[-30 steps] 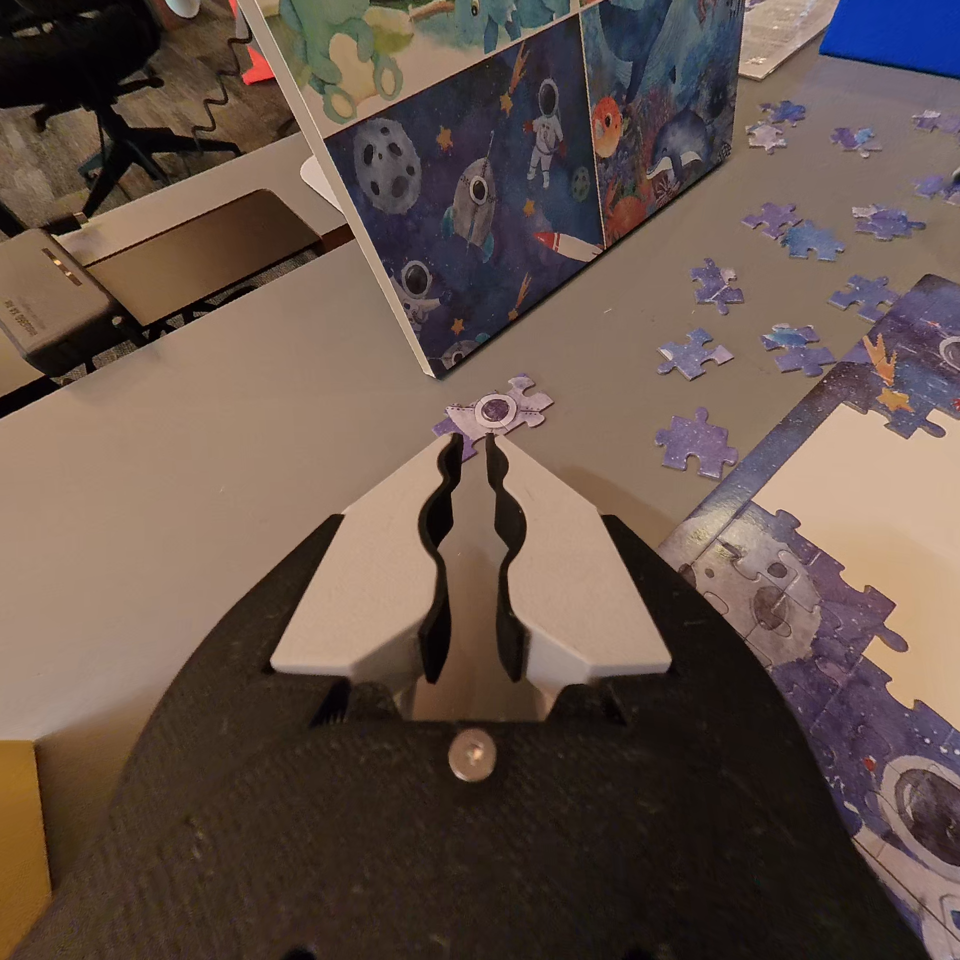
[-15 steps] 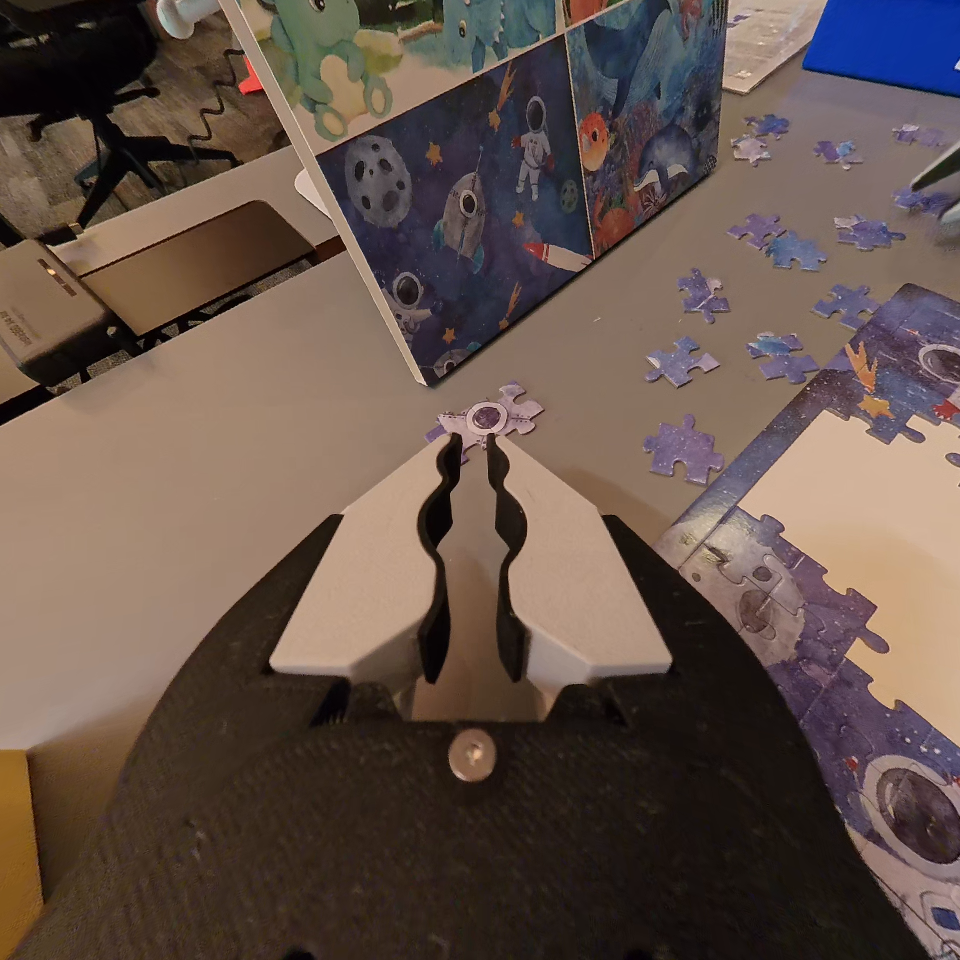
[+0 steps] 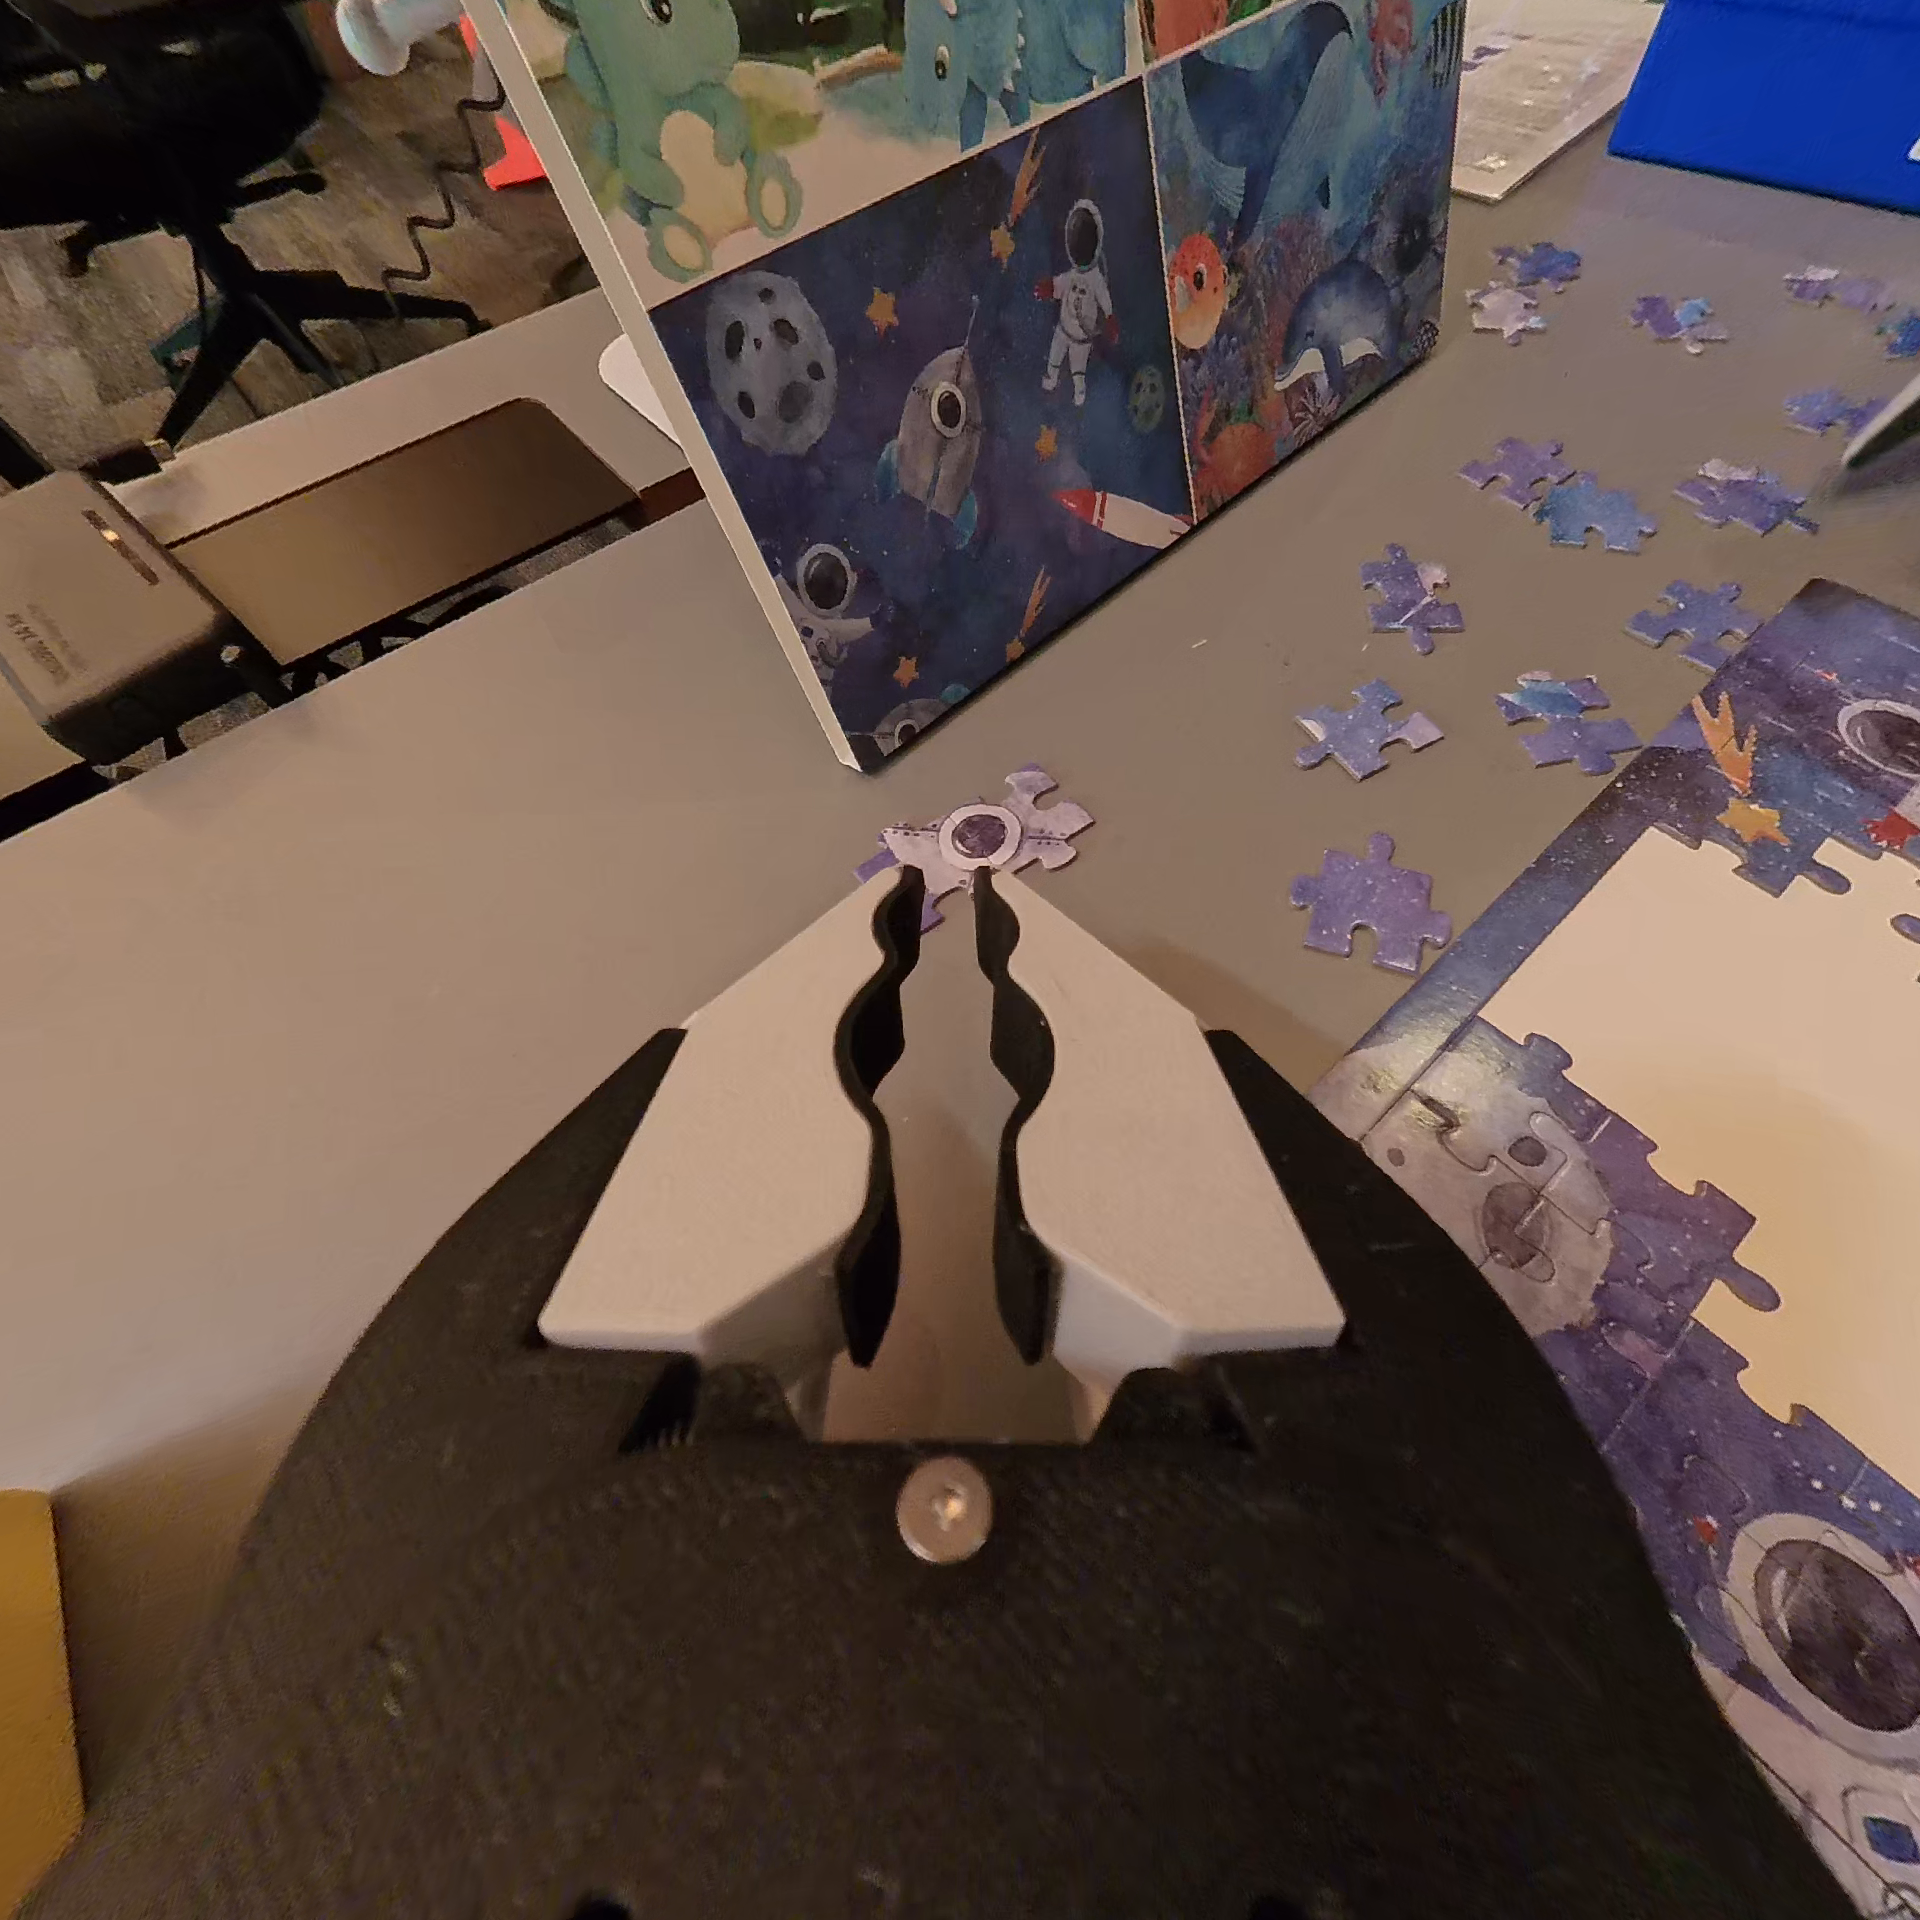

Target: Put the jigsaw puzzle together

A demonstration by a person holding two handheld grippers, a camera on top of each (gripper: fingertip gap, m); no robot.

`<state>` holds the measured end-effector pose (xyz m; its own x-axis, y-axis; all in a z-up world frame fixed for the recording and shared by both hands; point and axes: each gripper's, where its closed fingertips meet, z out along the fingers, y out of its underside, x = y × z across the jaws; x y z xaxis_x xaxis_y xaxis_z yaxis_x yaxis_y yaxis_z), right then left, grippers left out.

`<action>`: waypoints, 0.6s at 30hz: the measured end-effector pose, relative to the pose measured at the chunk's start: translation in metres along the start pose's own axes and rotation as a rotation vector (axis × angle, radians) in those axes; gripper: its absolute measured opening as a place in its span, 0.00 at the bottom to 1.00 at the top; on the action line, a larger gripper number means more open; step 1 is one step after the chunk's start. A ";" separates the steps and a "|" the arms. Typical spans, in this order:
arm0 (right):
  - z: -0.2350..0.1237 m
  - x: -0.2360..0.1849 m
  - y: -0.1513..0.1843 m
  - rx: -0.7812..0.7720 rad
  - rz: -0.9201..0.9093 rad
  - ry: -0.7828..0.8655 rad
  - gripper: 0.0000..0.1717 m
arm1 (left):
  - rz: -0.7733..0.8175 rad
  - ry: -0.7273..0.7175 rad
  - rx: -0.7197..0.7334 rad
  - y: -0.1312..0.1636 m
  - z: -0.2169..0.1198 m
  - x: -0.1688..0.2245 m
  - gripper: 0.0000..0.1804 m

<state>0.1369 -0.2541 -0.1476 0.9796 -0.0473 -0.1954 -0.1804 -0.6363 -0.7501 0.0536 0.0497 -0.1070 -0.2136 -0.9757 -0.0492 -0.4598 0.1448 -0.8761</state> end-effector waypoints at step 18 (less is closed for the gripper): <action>-0.032 0.131 0.005 -0.021 0.075 0.375 0.18 | 0.002 0.000 0.002 0.000 0.000 -0.001 0.05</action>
<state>0.2669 -0.2881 -0.1573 0.9290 -0.3701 -0.0021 -0.2549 -0.6357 -0.7286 0.0535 0.0504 -0.1067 -0.2142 -0.9755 -0.0509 -0.4579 0.1463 -0.8769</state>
